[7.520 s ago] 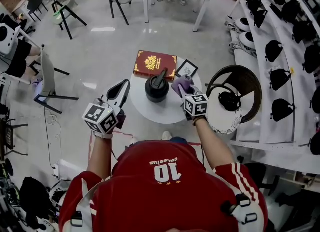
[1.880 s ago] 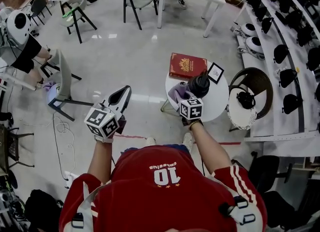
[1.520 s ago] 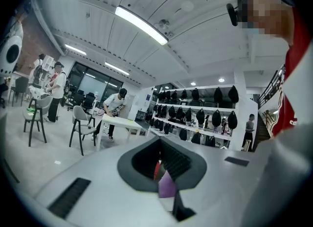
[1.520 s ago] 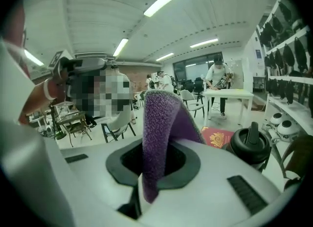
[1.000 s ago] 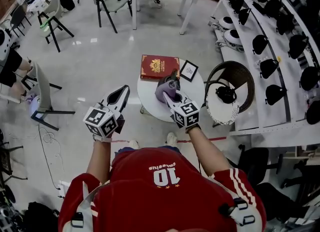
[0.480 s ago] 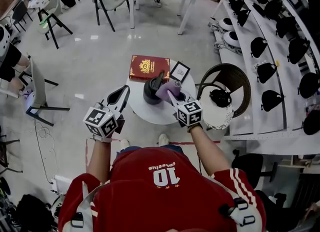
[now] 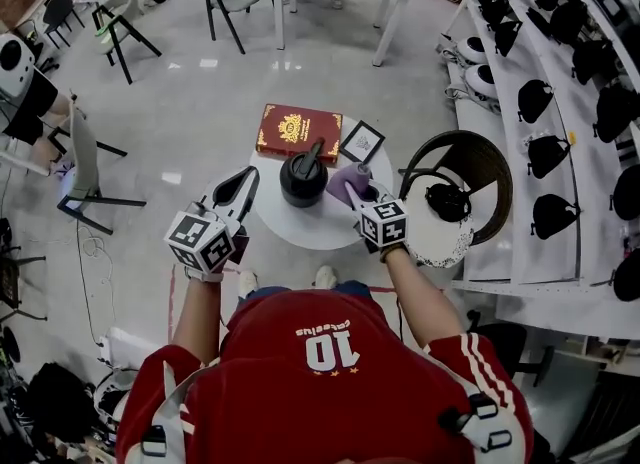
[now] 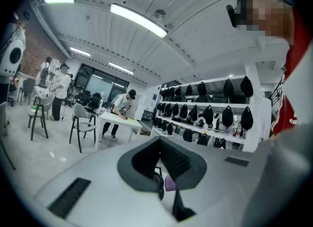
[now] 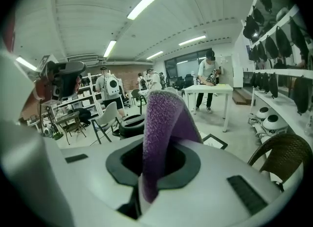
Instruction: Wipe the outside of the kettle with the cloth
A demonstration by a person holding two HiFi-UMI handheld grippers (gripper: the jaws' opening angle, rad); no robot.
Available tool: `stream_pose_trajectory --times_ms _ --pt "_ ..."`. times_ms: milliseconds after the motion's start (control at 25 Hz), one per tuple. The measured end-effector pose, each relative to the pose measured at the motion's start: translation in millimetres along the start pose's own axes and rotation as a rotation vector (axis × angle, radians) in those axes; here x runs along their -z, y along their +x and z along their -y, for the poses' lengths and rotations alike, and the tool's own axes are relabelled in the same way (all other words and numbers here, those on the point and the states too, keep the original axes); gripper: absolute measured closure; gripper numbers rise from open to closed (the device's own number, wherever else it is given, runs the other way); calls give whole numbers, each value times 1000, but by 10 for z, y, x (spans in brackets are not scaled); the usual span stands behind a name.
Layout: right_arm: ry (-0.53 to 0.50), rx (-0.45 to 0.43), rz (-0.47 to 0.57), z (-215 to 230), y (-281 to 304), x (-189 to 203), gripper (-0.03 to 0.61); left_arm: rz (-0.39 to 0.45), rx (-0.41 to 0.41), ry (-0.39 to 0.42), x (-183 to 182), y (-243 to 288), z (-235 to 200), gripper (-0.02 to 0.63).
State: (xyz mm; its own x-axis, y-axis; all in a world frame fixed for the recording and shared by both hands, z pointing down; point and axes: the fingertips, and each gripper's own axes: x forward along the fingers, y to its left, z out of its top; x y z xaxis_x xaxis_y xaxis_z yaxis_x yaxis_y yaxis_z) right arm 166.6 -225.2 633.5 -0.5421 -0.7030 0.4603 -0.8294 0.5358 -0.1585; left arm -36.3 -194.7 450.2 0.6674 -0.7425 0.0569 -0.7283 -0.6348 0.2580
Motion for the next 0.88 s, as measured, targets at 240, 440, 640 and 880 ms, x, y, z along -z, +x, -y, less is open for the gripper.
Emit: stream_pose_trajectory --times_ms 240,440,640,880 --pt "-27 -35 -46 240 132 173 534 -8 -43 21 76 138 96 607" --pt "-51 -84 -77 296 275 264 534 -12 -99 17 143 136 132 607" --pt "-83 -118 -111 360 471 399 534 -17 -152 16 234 90 149 607" --pt "-163 -129 -130 425 751 484 534 -25 -220 5 319 -10 116 607"
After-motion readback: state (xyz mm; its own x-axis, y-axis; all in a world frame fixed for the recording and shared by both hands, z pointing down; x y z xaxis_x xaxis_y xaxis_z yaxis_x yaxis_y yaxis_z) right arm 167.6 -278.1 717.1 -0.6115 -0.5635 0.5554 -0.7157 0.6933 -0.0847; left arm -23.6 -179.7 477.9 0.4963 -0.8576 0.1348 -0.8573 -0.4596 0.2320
